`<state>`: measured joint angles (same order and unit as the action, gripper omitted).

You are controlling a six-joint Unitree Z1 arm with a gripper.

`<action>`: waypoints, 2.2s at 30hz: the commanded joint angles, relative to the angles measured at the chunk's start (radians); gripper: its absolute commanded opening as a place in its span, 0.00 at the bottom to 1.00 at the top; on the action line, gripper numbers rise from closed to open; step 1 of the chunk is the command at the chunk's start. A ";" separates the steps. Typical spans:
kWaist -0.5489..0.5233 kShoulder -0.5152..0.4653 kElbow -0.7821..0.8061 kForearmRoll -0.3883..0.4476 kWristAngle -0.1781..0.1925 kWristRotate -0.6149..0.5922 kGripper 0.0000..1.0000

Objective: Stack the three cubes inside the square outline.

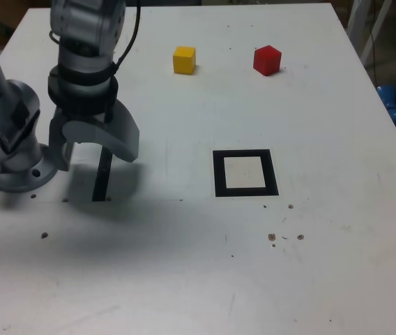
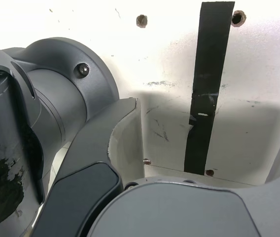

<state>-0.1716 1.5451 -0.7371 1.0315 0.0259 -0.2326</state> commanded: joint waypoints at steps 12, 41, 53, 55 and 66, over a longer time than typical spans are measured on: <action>0.001 0.012 -0.050 0.024 0.000 -0.002 0.99; 0.254 0.234 -0.546 0.245 0.075 0.104 0.99; 0.404 0.423 -0.862 0.341 0.072 0.206 0.98; 0.418 0.452 -0.916 0.359 0.070 0.211 0.98; 0.518 0.604 -1.116 0.384 0.016 0.221 0.98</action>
<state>0.3350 2.1300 -1.8316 1.4109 0.0448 -0.0145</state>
